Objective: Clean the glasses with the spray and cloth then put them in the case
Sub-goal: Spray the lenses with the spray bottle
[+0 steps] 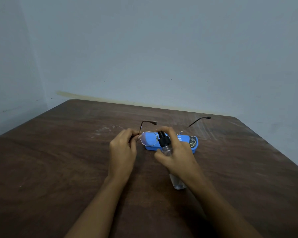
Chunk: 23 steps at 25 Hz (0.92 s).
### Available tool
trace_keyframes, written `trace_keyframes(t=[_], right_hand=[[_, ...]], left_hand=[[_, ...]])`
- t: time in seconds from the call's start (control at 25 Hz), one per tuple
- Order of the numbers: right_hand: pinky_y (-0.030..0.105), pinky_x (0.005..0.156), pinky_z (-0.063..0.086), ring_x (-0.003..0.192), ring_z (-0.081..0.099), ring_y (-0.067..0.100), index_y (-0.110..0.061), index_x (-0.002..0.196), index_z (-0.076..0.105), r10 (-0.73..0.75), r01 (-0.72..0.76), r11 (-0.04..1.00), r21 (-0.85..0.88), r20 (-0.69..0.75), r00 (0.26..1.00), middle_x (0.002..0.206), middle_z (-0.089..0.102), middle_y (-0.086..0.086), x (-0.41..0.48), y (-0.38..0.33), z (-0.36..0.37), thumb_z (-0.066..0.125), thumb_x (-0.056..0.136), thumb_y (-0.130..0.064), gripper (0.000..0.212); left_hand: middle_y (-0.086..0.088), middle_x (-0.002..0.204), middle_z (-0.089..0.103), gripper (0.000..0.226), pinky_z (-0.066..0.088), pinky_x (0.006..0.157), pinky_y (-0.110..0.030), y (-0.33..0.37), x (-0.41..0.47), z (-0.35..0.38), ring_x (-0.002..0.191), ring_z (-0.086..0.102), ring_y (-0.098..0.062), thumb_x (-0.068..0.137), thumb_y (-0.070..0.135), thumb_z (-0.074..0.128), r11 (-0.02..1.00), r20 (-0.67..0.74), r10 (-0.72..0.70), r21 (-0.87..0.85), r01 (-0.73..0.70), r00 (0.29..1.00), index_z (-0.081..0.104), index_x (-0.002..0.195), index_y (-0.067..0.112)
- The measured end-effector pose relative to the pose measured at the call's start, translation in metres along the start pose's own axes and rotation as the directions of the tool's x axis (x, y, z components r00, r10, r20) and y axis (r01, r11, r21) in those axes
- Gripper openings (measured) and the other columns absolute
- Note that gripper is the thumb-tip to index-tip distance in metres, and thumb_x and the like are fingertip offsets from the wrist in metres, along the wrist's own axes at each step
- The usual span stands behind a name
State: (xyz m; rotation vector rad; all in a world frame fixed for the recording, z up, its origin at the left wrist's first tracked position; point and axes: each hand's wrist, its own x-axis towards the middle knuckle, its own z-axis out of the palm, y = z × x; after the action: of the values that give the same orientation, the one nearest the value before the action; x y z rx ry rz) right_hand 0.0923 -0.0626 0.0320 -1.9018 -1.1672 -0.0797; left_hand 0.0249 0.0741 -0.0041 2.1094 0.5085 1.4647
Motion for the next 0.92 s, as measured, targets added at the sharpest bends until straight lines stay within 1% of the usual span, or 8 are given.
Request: trace_keyframes(t=[0.16,0.24,0.32,0.36,0.52,0.72,0.84,0.92], right_hand=[[0.008,0.05,0.038,0.055,0.049,-0.002,-0.038,0.123,0.041,0.055,-0.055,0.998,0.013,-0.016,0.998,0.064,0.05,-0.013,0.0,0.002,-0.002,0.057,0.074,-0.007,0.059],[0.008,0.054,0.039,0.059,0.051,0.0,-0.041,0.127,0.038,0.071,-0.07,0.997,0.022,-0.046,0.996,0.076,0.057,-0.015,-0.001,0.007,-0.005,0.056,0.076,-0.008,0.063],[0.01,0.055,0.041,0.065,0.054,0.006,-0.044,0.125,0.037,0.095,-0.095,0.995,0.006,-0.078,0.992,0.087,0.063,-0.008,-0.001,0.012,-0.009,0.057,0.076,-0.01,0.063],[0.011,0.055,0.041,0.064,0.054,0.008,-0.043,0.123,0.039,0.111,-0.111,0.994,0.0,-0.095,0.989,0.088,0.064,-0.004,-0.001,0.014,-0.011,0.057,0.075,-0.011,0.06],[0.009,0.049,0.037,0.055,0.048,0.001,-0.034,0.114,0.047,0.135,-0.13,0.991,0.039,-0.166,0.977,0.074,0.058,-0.002,-0.001,0.016,-0.013,0.059,0.072,-0.007,0.051],[0.01,0.046,0.035,0.051,0.046,0.002,-0.032,0.108,0.048,0.127,-0.117,0.991,0.062,-0.189,0.974,0.067,0.054,-0.007,-0.003,0.013,-0.014,0.06,0.072,-0.006,0.046],[0.011,0.045,0.036,0.054,0.046,-0.003,-0.037,0.115,0.046,0.159,-0.148,0.986,0.071,-0.169,0.973,0.066,0.053,-0.007,-0.003,0.012,-0.016,0.058,0.074,-0.008,0.052],[0.011,0.045,0.037,0.054,0.047,-0.003,-0.037,0.115,0.046,0.161,-0.151,0.986,0.073,-0.16,0.974,0.066,0.053,-0.007,-0.003,0.012,-0.016,0.059,0.073,-0.007,0.053]], left_hand=[[-0.006,0.072,0.067,0.009,0.035,0.063,0.0,0.001,0.001,-0.001,0.066,0.052,-0.003,0.075,-0.005,0.062,1.0,-0.033,-0.026,-0.014,0.026,0.999,0.065,0.076,0.004],[-0.007,0.072,0.068,0.012,0.034,0.064,0.002,0.001,0.002,-0.001,0.072,0.05,0.0,0.073,-0.008,0.06,0.998,-0.066,-0.05,-0.028,0.049,0.997,0.065,0.075,0.002],[-0.009,0.072,0.068,0.012,0.033,0.064,0.003,0.001,0.003,-0.001,0.071,0.049,0.0,0.073,-0.009,0.06,0.997,-0.086,-0.069,-0.026,0.067,0.994,0.066,0.075,0.001],[-0.009,0.072,0.069,0.011,0.033,0.064,0.003,0.0,0.003,-0.001,0.071,0.049,-0.001,0.073,-0.008,0.061,0.997,-0.089,-0.074,-0.021,0.072,0.993,0.066,0.075,0.001],[-0.008,0.073,0.069,0.011,0.035,0.065,-0.001,-0.002,0.003,-0.002,0.072,0.051,-0.004,0.074,-0.008,0.061,0.997,-0.082,-0.075,-0.011,0.075,0.994,0.066,0.075,0.002],[-0.008,0.074,0.07,0.012,0.041,0.064,-0.019,-0.003,0.001,-0.004,0.072,0.053,-0.008,0.075,-0.007,0.06,0.997,-0.076,-0.083,-0.012,0.082,0.994,0.066,0.077,0.003],[-0.008,0.075,0.07,0.014,0.038,0.065,-0.013,-0.001,0.002,-0.004,0.074,0.053,-0.008,0.073,-0.009,0.06,0.997,-0.08,-0.078,-0.007,0.078,0.994,0.067,0.077,0.003],[-0.008,0.075,0.07,0.015,0.037,0.065,-0.011,-0.001,0.002,-0.004,0.074,0.053,-0.009,0.073,-0.009,0.06,0.997,-0.083,-0.075,-0.001,0.075,0.994,0.067,0.077,0.003]])
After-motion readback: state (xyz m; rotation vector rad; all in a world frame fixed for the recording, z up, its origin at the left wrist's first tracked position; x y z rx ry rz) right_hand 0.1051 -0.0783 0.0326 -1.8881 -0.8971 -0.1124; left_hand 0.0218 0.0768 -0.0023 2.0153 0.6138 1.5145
